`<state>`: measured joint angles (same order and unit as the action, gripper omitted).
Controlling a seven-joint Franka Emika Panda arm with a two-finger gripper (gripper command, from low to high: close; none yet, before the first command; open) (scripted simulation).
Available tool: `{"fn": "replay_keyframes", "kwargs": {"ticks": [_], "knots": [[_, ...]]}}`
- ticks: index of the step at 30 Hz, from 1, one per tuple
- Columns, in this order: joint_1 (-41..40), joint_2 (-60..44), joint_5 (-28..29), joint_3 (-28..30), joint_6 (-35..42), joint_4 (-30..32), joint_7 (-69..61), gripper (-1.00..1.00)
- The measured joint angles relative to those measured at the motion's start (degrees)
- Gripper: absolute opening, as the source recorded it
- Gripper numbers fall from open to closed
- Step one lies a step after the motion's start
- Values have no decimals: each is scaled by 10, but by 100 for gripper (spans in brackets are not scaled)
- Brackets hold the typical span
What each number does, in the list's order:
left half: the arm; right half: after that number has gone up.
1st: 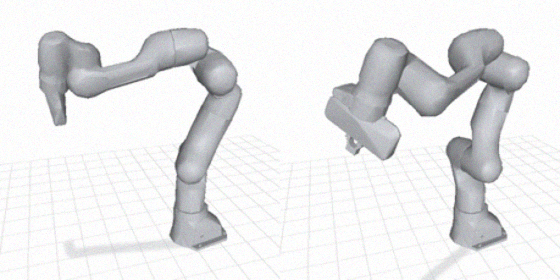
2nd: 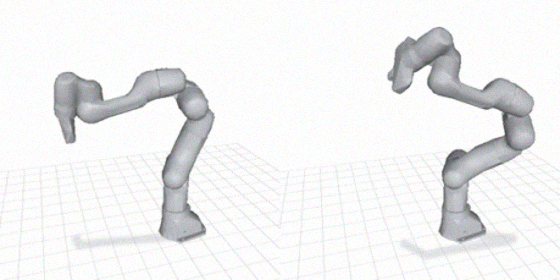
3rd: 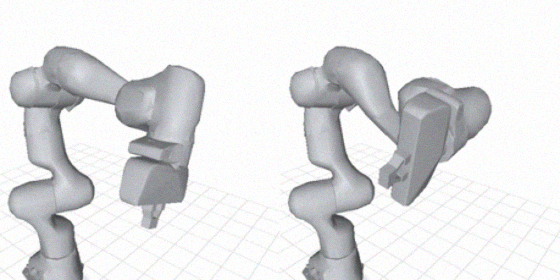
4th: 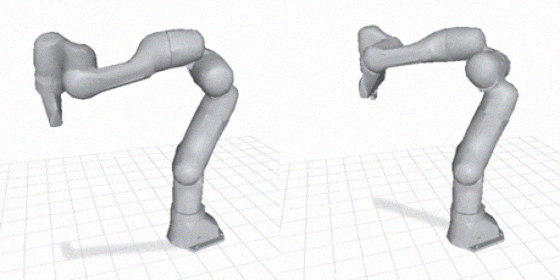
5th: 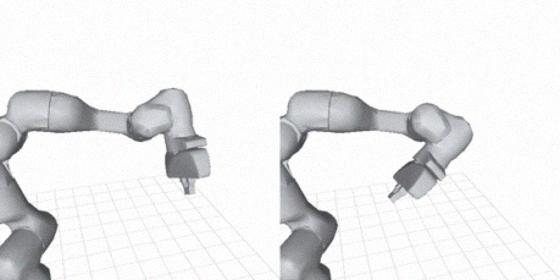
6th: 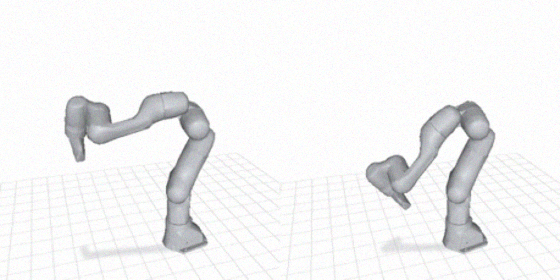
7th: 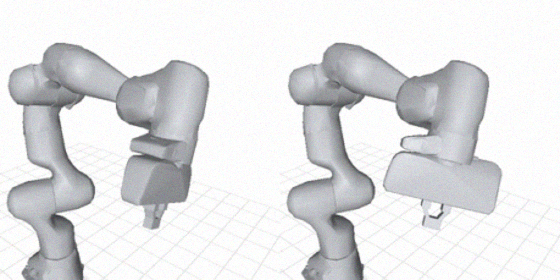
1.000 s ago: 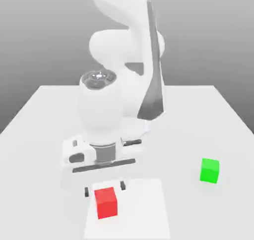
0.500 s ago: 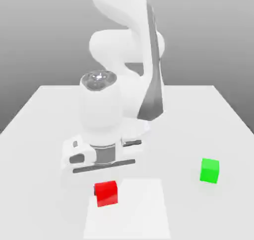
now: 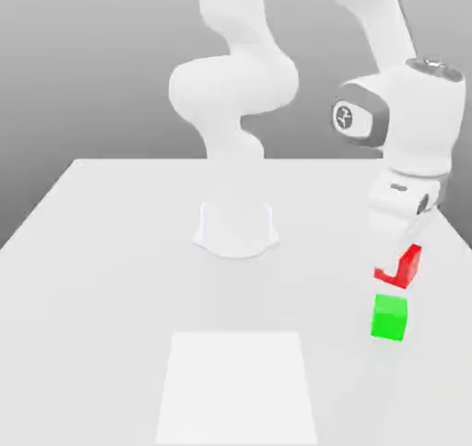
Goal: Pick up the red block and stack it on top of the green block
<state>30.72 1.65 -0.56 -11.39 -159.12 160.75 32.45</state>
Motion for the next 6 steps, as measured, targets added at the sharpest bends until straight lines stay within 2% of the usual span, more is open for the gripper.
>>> {"fn": "replay_keyframes", "kwargs": {"ticks": [2, 3, 6], "knots": [[1, -40, 25, 5, -38, -1, 18, -100], [4, -59, 38, 11, -56, -2, 27, 100], [4, -59, 38, 11, -56, -2, 27, 100]]}}
